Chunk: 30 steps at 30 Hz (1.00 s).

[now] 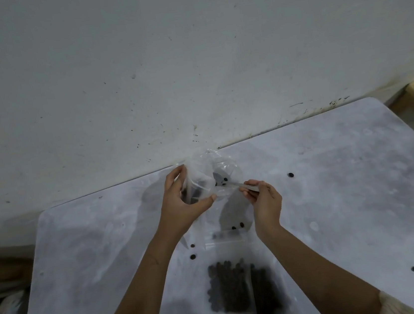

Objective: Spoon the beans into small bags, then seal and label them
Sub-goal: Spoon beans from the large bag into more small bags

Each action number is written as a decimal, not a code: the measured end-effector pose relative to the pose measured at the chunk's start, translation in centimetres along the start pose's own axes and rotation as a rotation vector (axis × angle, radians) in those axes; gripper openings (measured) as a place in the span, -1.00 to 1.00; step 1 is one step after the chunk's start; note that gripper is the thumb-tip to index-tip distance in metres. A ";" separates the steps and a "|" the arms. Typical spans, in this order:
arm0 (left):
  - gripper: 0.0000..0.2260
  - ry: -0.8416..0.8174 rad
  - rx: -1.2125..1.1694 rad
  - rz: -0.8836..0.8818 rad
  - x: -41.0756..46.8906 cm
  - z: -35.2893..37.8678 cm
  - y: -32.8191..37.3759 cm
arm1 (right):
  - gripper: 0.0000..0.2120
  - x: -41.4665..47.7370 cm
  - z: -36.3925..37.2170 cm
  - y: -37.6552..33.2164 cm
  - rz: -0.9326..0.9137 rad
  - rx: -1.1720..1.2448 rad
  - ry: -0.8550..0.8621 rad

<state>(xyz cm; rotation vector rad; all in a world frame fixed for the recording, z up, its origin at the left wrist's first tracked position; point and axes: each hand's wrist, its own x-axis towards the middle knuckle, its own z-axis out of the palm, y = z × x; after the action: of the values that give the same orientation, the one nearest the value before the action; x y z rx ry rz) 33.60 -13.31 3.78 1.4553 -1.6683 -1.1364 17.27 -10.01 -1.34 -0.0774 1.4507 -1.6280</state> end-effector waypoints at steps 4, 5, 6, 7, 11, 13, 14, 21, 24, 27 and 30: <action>-0.30 -0.013 0.034 -0.013 -0.4 0.1 -0.6 | -0.70 0.7 0.1 -1.3 0.011 0.047 0.018; -0.28 -0.011 0.051 -0.025 -0.5 0.2 -0.7 | -0.70 0.8 0.0 -1.7 -0.006 0.036 0.020; -0.26 -0.009 0.074 -0.037 -0.6 0.2 -0.8 | -0.70 0.9 0.0 -2.2 -0.026 0.024 0.022; -0.23 -0.008 0.100 -0.046 -0.6 0.3 -1.0 | -0.70 0.9 -0.1 -2.7 -0.047 0.013 0.024; -0.15 -0.022 0.185 -0.068 -0.5 0.6 -1.2 | -0.70 0.7 -0.3 -5.0 -0.161 -0.006 0.012; -0.14 -0.029 0.204 -0.068 -0.5 0.8 -1.2 | -0.69 0.4 -0.4 -6.2 -0.224 0.001 -0.010; -0.14 -0.029 0.210 -0.066 -0.6 0.9 -1.1 | -0.69 0.2 -0.5 -6.8 -0.254 0.002 -0.021; -0.18 -0.022 0.226 -0.068 -0.5 1.3 -0.8 | -0.69 -1.4 -0.4 -8.9 -0.424 -0.075 -0.199; -0.20 -0.022 0.233 -0.056 -0.3 1.4 -0.6 | -0.71 -2.1 -0.1 -8.7 -0.517 -0.224 -0.363; -0.23 -0.014 0.234 -0.041 -0.3 1.3 -0.6 | -0.72 -2.3 -0.2 -8.4 -0.630 -0.276 -0.376; -0.31 -0.013 0.179 -0.045 -0.4 0.9 -0.7 | -0.72 -1.5 -0.6 -8.0 -0.665 -0.285 -0.268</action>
<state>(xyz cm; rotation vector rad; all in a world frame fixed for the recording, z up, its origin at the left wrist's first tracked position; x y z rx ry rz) 33.14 -12.76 2.82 1.6059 -1.7922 -1.0441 13.17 -9.58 5.68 -0.9923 1.5181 -1.8093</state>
